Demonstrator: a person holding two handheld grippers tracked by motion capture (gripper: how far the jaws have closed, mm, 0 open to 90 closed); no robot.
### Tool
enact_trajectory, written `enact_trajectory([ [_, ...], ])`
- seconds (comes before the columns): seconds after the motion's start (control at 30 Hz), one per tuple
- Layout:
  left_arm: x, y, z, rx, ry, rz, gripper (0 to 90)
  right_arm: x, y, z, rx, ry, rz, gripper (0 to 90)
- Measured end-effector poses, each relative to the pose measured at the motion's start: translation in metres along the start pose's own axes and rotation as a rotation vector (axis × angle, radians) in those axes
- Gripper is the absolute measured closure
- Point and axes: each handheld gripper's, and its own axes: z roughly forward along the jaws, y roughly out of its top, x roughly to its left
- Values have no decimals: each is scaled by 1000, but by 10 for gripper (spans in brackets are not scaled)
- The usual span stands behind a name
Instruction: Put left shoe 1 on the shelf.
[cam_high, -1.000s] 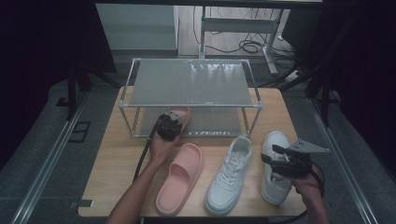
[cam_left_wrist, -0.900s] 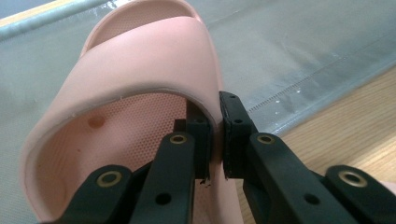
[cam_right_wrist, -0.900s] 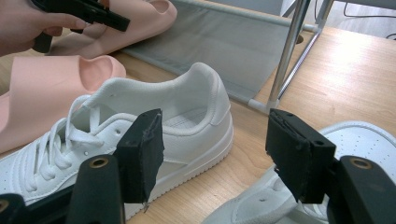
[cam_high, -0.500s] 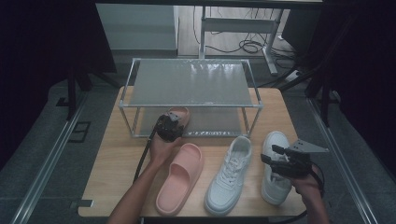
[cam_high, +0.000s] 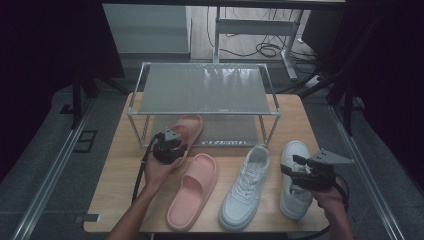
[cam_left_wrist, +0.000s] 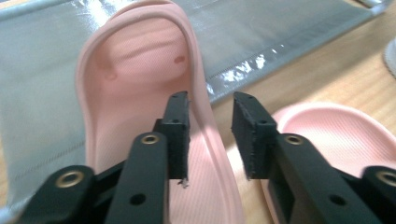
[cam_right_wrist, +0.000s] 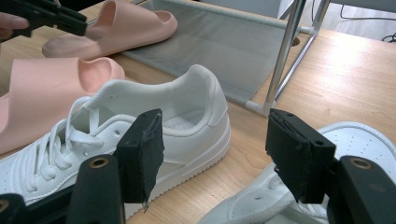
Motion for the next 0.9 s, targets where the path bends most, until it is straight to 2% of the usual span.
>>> enact_trajectory([
  [0.1,1,-7,-14,-13,-7,4,770,1,0,0,-2,2,-1,376],
  [0.23,2,-14,-21,-14,-7,16,858,1,0,0,-1,2,-2,377],
  [0.37,5,-24,-31,-13,-6,17,892,1,0,0,-2,1,0,376],
  [0.63,12,-44,-48,8,-1,11,900,1,0,1,-1,1,-2,376],
  [0.9,13,-61,-51,60,-26,20,900,2,0,1,6,3,-4,376],
])
